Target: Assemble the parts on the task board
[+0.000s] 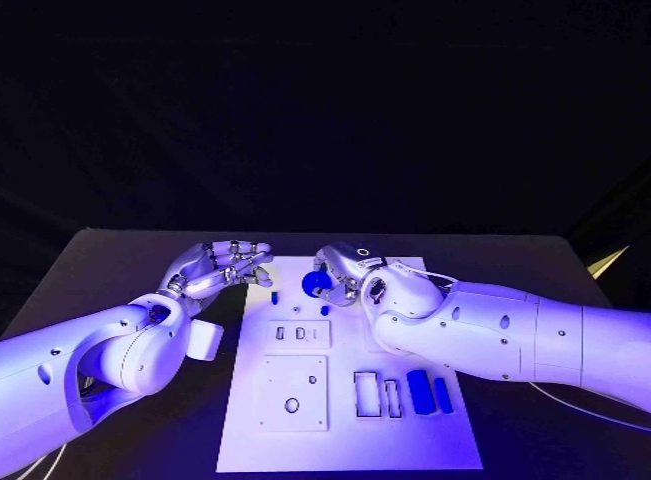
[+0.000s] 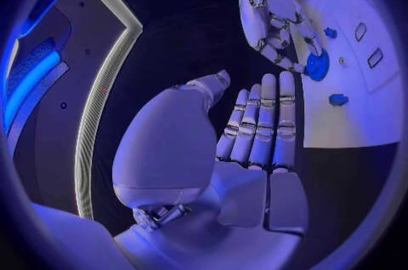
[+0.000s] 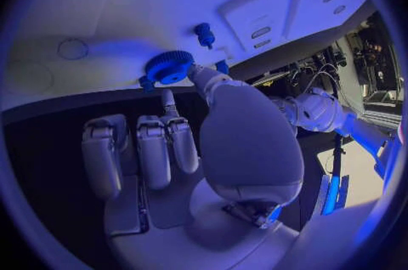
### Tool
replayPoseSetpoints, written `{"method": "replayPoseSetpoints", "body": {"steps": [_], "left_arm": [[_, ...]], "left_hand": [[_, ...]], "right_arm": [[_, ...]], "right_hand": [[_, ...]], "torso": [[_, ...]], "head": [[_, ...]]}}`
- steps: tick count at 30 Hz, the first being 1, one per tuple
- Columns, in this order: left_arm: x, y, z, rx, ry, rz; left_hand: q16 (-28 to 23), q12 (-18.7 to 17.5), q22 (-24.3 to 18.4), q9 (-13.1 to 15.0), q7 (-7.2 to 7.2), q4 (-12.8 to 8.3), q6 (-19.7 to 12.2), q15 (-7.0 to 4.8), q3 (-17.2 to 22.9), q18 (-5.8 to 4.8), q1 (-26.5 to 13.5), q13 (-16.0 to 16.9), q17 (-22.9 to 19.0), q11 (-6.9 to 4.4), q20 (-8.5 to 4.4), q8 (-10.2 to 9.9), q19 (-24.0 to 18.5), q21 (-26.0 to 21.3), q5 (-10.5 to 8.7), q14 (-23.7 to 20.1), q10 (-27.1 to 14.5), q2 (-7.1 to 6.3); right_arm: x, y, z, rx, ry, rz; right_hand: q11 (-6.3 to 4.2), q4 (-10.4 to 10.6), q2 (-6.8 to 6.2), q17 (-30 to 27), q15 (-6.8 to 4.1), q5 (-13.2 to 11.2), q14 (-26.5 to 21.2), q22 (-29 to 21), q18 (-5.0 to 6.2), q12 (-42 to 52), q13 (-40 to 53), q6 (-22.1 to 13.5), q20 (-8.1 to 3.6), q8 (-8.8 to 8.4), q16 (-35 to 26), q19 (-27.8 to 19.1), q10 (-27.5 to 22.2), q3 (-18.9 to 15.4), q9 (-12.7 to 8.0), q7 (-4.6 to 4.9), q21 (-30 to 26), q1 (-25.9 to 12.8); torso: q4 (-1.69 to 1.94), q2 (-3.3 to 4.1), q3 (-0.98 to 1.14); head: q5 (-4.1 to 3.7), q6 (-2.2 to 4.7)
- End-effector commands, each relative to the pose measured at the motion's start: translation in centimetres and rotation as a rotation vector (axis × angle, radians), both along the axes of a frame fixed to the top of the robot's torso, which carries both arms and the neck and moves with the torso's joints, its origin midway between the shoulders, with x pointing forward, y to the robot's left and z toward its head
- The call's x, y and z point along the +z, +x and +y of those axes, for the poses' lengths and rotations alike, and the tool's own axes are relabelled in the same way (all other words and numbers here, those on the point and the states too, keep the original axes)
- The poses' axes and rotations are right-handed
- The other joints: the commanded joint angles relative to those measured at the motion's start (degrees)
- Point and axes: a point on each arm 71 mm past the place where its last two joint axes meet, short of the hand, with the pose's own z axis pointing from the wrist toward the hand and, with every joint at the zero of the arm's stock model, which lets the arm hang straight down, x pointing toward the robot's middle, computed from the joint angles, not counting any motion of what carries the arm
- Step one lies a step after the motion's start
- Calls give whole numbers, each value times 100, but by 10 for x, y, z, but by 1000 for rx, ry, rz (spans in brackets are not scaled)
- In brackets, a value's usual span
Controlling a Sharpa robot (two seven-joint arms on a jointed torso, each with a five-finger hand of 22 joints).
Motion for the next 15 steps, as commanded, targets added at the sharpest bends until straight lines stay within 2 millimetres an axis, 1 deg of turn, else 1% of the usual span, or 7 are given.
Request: {"method": "replayPoseSetpoints", "body": {"steps": [1,5,9,10,13,15], "left_arm": [[1,0,-2,-18,-10,-3],[1,0,-2,-17,-10,-3],[1,0,-2,-17,-10,-3],[1,0,-2,-17,-10,-3],[1,0,-2,-16,-10,-3],[1,0,-1,-14,-9,-3]], "left_hand": [[20,-2,6,9,175,-17,-43,0,-11,46,-65,7,-9,8,-9,-8,-49,20,-15,-26,-32,-3],[20,-2,6,9,175,-17,-43,0,-11,46,-65,7,-9,8,-9,-8,-49,20,-15,-26,-32,-3],[20,-2,6,9,175,-17,-43,0,-11,46,-65,7,-9,8,-9,-8,-49,20,-15,-26,-32,-3],[20,-2,6,9,175,-17,-43,0,-11,46,-65,7,-9,8,-9,-8,-49,20,-15,-26,-32,-3],[20,-2,6,9,175,-17,-43,0,-11,46,-65,7,-9,8,-9,-8,-49,20,-15,-26,-32,-3],[20,-2,6,9,175,-17,-43,0,-11,46,-65,7,-9,8,-9,-8,-49,20,-15,-26,-32,-3]], "right_arm": [[-3,-1,0,13,-10,31],[-3,-1,-3,8,-7,39],[-2,-1,-7,1,7,39],[-2,-2,-9,-2,16,34],[1,-5,-17,-8,45,19],[4,-8,-24,-12,68,10]], "right_hand": [[36,4,5,1510,36,3,608,1507,-40,-23,1339,16,45,-24,23,600,429,-51,13,-6,26,-75],[27,30,41,1510,31,53,608,1507,-40,-18,1347,74,44,-22,23,600,436,-72,29,-17,26,-113],[19,54,70,1510,24,87,608,1507,-40,-7,1360,122,40,-18,23,600,449,-83,41,-27,26,-148],[17,59,76,1510,22,93,608,1507,-40,-9,1358,133,38,-17,23,600,447,-85,44,-30,26,-156],[14,78,85,1510,19,100,608,1507,-40,-7,1360,138,35,-26,23,600,449,-97,46,-31,26,-185],[13,83,84,1510,18,97,608,1507,-40,-2,1367,135,34,-32,23,600,456,-103,46,-31,26,-195]], "torso": [[0,5,1],[1,3,2],[-5,2,9],[-5,2,6],[-2,-2,10],[-14,-8,14]], "head": [[-2,-11],[-2,-9],[9,-4],[8,-3],[8,5],[13,13]]}}
